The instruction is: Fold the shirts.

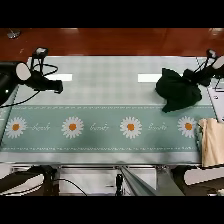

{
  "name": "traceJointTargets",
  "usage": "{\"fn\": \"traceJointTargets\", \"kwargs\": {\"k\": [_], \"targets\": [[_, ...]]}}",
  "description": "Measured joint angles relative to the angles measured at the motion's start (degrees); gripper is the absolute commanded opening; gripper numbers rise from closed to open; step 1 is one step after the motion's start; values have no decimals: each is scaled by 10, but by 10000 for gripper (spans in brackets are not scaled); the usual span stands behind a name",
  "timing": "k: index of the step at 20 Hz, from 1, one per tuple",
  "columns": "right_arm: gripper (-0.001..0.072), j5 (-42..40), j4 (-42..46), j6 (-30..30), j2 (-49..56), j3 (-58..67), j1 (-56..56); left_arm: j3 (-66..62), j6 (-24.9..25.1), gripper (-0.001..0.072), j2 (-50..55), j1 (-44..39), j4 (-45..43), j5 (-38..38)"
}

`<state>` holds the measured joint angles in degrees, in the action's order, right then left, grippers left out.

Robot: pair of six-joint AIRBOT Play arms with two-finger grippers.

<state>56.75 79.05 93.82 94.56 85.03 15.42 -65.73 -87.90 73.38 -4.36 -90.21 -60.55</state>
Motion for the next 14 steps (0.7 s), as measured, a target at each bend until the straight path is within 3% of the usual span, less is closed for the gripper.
{"fn": "traceJointTargets", "kwargs": {"k": [5,11,14], "targets": [[27,5,-74,-57,-131,88,-18,13,27,703,-75,47,70,-82],[27,-23,-91,-98,-295,150,-66,117,80,703,-263,59,200,-73],[27,-39,-94,-115,-352,175,-95,162,92,703,-344,60,223,-57]]}}
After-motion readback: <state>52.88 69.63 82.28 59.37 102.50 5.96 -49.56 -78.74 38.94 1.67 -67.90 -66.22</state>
